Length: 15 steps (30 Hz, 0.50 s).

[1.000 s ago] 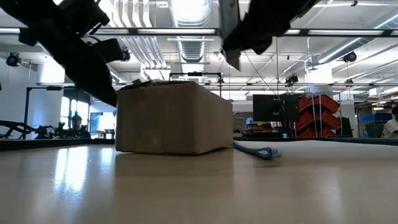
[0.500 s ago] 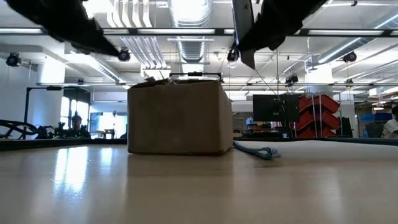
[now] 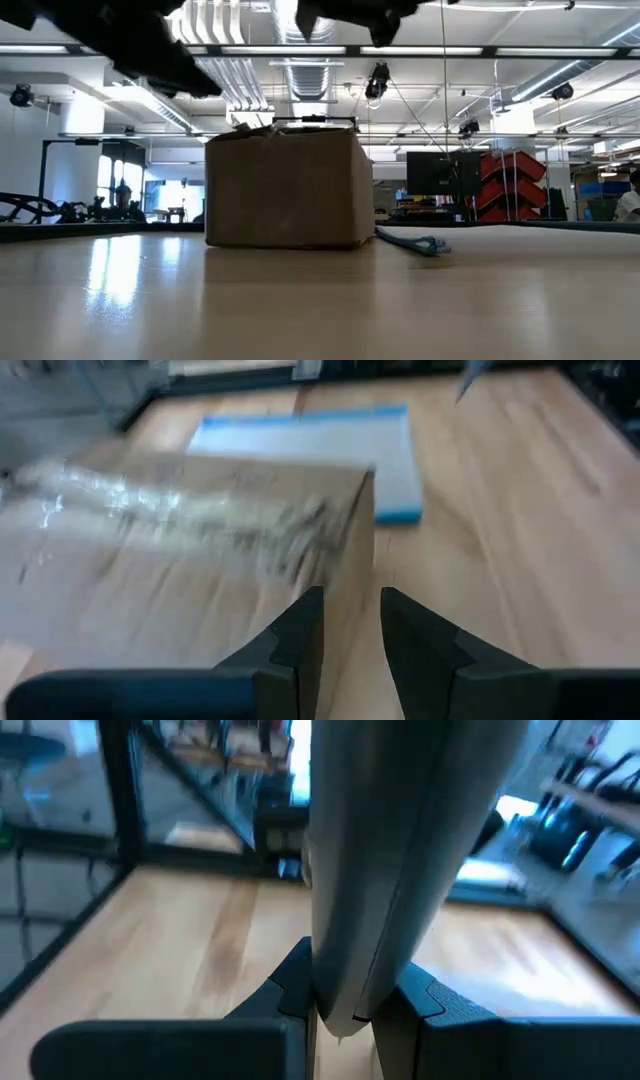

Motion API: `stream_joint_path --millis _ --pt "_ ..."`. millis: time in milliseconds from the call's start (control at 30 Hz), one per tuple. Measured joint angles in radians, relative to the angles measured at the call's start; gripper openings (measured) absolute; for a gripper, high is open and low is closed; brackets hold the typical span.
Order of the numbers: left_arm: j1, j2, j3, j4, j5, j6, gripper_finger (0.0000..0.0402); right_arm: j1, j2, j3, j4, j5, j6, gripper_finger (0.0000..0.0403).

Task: Unpack boxes
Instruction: Open the cardboard box using the silver cutter

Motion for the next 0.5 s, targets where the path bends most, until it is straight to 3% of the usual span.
stream_joint_path --millis 133,500 --pt "0.044 -0.004 -0.022 0.052 0.078 0.024 0.0109 -0.015 0.069 0.040 0.009 0.003 -0.053 0.0042" --pt "0.074 0.051 -0.064 0.167 0.112 0.067 0.0157 -0.057 0.196 0.132 0.010 0.061 -0.151 0.0042"
